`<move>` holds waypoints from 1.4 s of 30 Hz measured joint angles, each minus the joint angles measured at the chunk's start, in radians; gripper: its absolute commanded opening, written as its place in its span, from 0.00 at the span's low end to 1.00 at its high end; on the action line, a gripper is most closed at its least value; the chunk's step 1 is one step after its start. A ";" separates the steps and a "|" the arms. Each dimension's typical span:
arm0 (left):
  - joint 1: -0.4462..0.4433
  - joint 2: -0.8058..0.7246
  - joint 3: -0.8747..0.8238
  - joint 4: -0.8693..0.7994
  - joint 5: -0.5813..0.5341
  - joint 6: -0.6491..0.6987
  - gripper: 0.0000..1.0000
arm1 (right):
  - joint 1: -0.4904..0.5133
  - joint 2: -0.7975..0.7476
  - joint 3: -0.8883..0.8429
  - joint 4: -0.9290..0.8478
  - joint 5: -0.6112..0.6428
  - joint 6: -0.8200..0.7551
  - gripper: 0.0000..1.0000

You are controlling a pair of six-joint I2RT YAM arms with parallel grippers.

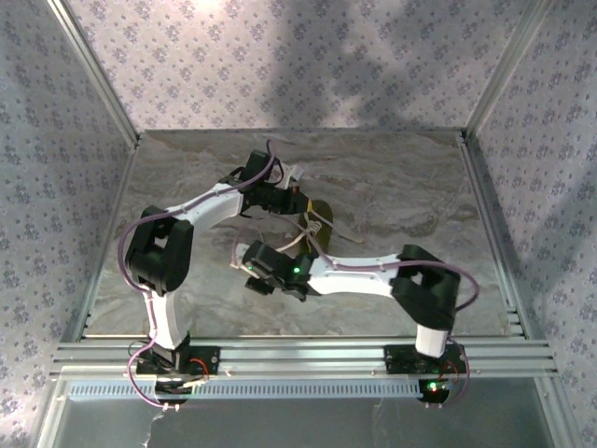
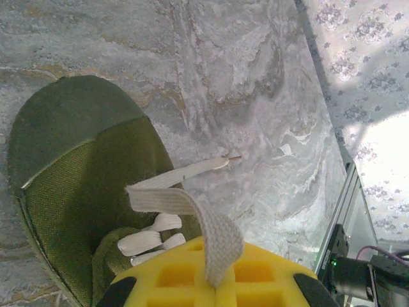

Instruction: Tie the shoes

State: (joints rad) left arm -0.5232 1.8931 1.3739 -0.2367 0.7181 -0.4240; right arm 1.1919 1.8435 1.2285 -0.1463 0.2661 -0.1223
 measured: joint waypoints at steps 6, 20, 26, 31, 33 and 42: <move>0.000 0.014 0.034 -0.069 0.019 0.048 0.00 | -0.006 0.160 0.162 0.004 0.010 -0.021 0.64; 0.000 0.040 0.055 -0.130 0.056 0.109 0.00 | -0.079 0.375 0.365 -0.043 -0.053 -0.019 0.58; 0.002 0.047 0.055 -0.130 0.057 0.109 0.00 | -0.103 0.394 0.392 -0.082 -0.191 0.008 0.17; 0.002 0.047 0.055 -0.130 0.056 0.109 0.00 | -0.091 0.381 0.375 -0.084 -0.210 0.010 0.03; 0.002 0.047 0.055 -0.130 0.056 0.109 0.00 | -0.079 0.348 0.331 -0.090 -0.201 0.011 0.02; -0.003 0.046 0.053 -0.115 0.057 0.110 0.00 | 0.017 -0.057 -0.002 -0.066 -0.126 0.086 0.00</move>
State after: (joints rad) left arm -0.5262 1.9392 1.4265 -0.3515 0.7750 -0.3141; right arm 1.2091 1.7863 1.2270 -0.2119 0.1402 -0.0360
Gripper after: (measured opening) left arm 0.045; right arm 0.052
